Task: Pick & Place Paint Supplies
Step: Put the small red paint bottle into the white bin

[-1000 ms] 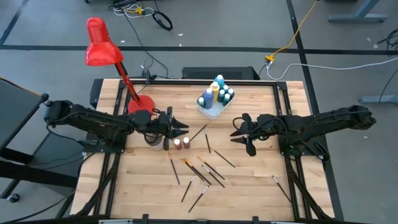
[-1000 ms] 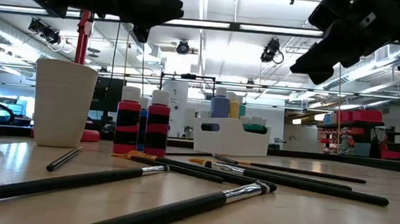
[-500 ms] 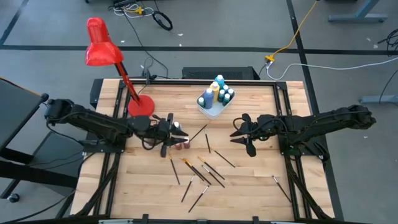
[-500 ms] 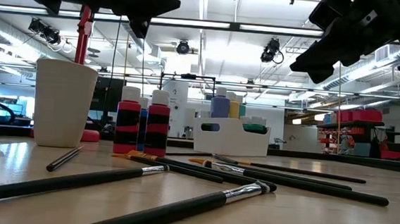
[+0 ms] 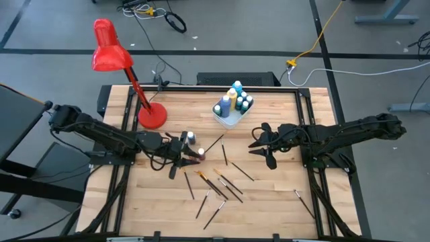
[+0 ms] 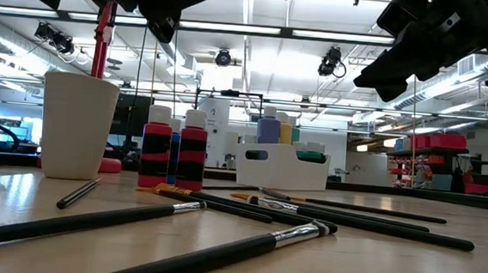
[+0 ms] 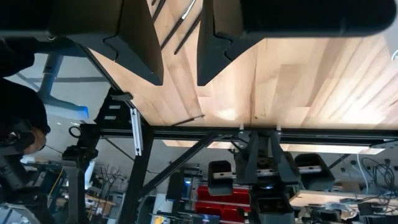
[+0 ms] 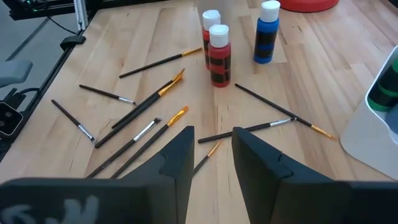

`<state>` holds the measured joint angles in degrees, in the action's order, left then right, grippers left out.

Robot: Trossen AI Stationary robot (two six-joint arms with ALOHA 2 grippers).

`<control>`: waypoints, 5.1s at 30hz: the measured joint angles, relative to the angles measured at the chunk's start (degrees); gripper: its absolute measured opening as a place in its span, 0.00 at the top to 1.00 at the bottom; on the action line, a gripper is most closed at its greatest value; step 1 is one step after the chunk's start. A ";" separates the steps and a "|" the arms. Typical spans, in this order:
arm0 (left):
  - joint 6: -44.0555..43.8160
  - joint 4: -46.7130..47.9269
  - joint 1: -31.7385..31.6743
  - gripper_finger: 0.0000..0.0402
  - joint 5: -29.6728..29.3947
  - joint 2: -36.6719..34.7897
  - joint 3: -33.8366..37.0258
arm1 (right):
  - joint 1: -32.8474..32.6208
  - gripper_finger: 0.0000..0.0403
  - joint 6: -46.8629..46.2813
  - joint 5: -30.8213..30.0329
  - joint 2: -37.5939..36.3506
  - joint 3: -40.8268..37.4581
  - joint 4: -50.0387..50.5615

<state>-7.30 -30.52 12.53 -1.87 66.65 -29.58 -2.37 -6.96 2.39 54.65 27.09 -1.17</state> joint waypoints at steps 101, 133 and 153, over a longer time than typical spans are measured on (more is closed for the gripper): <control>4.04 60.54 -7.55 0.67 -12.37 25.68 -40.55 | 0.01 0.72 1.86 0.00 0.46 -0.04 -2.67; 11.27 51.91 -31.56 0.67 -4.46 38.19 -50.05 | 0.04 0.72 2.00 0.00 2.59 0.04 -3.82; 16.55 48.98 -32.52 0.57 -4.64 42.32 -50.03 | 0.04 0.72 3.26 0.00 4.22 0.00 -4.59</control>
<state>9.25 18.47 -19.99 -6.51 108.97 -79.61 -2.33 -3.70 2.39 58.87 27.09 -5.76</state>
